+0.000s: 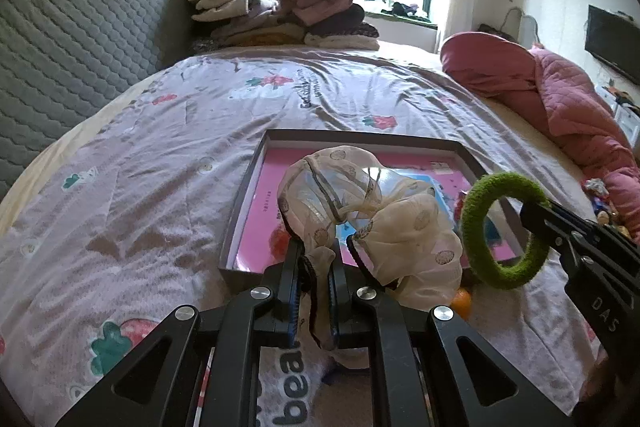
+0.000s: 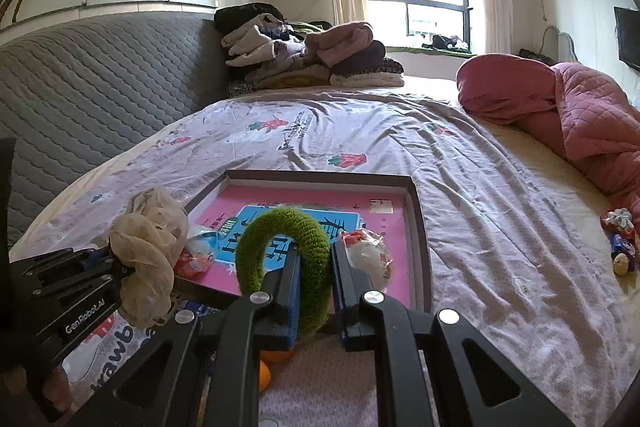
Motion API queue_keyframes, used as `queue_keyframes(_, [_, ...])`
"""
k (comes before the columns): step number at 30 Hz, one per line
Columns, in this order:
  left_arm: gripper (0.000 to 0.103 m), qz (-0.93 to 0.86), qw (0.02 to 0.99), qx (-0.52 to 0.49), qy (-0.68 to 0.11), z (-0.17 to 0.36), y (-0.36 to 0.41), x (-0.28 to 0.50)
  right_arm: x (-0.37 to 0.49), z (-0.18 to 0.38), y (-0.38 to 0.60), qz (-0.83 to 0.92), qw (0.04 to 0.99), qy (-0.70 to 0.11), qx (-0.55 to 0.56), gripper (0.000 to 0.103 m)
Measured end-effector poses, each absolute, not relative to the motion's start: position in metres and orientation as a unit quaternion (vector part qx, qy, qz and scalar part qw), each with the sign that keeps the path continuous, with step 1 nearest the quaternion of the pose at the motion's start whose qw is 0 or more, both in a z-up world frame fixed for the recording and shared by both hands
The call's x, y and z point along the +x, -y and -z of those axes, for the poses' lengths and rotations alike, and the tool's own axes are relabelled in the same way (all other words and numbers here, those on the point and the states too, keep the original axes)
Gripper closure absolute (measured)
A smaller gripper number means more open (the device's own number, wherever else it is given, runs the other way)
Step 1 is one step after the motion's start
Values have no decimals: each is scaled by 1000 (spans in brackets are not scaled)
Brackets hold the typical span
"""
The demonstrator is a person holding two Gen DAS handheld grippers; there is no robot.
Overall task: Organize objects
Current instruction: 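Carry the mesh bundle over the tray with left tool while right tool carries the ring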
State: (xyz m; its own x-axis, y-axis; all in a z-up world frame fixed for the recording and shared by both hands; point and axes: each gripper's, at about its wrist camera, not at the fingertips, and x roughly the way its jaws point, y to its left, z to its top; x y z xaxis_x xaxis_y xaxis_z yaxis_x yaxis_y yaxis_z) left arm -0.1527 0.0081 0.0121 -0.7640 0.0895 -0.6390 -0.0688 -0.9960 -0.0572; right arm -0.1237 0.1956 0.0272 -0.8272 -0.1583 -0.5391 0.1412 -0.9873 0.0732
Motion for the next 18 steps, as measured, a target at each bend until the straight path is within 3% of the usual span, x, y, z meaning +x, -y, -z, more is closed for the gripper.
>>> queue_keyframes(18, [92,-937,42,-347,25,-4,-7,-212,-176,-6,-174,949,87,13,303,88])
